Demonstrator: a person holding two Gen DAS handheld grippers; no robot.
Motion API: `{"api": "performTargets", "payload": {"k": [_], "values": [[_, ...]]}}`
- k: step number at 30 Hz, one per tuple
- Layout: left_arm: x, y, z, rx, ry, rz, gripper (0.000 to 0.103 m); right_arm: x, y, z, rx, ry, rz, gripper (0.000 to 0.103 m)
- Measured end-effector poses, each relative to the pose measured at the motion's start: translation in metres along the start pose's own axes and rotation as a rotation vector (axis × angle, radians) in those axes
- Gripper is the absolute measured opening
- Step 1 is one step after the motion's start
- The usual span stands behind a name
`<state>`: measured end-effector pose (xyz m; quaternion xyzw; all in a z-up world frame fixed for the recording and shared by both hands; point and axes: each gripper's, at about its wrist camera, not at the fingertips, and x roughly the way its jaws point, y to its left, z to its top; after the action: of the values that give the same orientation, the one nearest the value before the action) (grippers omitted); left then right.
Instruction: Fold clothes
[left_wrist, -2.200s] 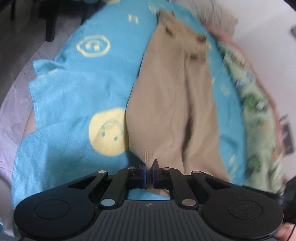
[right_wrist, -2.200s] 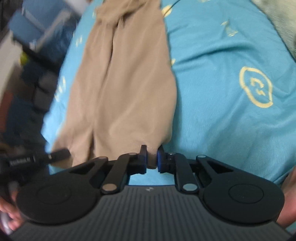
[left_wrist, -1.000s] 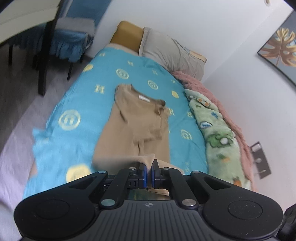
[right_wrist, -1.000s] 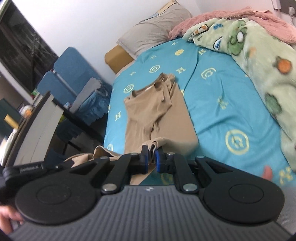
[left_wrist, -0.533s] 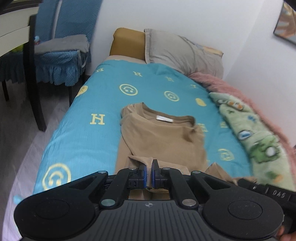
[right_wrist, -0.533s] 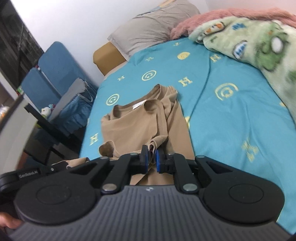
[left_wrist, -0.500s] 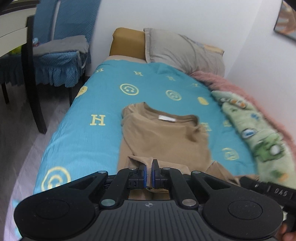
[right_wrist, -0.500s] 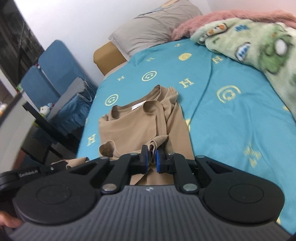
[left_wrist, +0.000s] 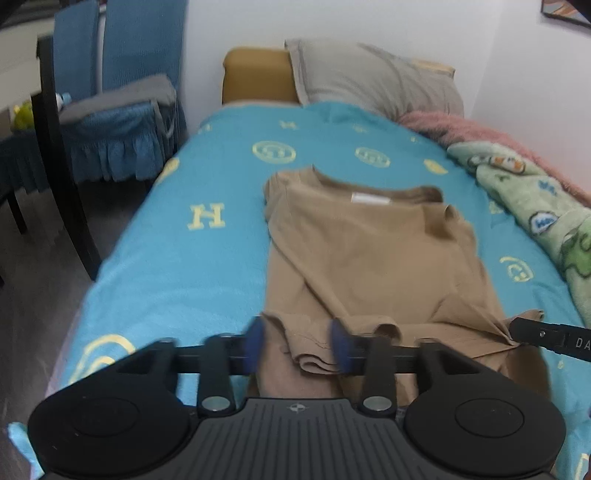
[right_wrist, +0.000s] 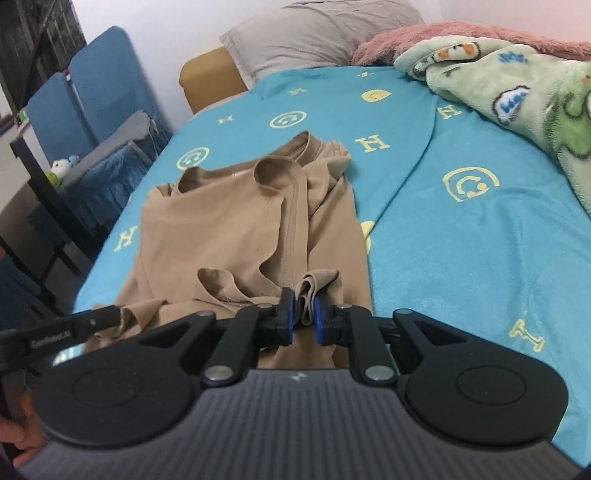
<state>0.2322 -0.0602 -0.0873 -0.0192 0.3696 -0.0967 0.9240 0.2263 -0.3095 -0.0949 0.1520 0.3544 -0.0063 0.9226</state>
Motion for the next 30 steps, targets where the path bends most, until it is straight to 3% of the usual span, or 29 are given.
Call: {"api": "performTargets", "payload": {"k": [2,3,4,6,14,20,21,23,30], "values": [[-0.021,-0.003,0.005,0.015,-0.029,0.007,0.069,-0.017,0.003,0.003,-0.032,-0.032,-0.013,0.045],[-0.032,-0.004,0.007,0.02,-0.043,0.004,0.076,-0.029,0.006,0.003,-0.05,-0.062,-0.021,0.067],[-0.043,-0.006,0.008,0.023,-0.057,-0.001,0.079,-0.041,0.008,0.003,-0.067,-0.093,-0.028,0.079],[-0.067,-0.008,0.009,0.026,-0.088,-0.011,0.083,-0.066,0.013,0.003,-0.101,-0.157,-0.042,0.078],[-0.152,-0.022,-0.006,0.041,-0.205,-0.027,0.103,-0.143,0.016,-0.007,-0.087,-0.253,-0.018,0.078],[-0.198,-0.032,-0.033,0.149,-0.267,0.024,0.103,-0.179,0.021,-0.031,-0.119,-0.275,0.011,0.079],[-0.203,-0.033,-0.037,0.155,-0.271,0.03,0.103,-0.184,0.023,-0.035,-0.127,-0.284,0.015,0.09],[-0.213,-0.034,-0.043,0.159,-0.277,0.04,0.103,-0.189,0.028,-0.041,-0.148,-0.295,0.02,0.098],[-0.24,-0.038,-0.053,0.159,-0.321,0.044,0.103,-0.209,0.047,-0.059,-0.222,-0.367,0.005,0.098]]}}
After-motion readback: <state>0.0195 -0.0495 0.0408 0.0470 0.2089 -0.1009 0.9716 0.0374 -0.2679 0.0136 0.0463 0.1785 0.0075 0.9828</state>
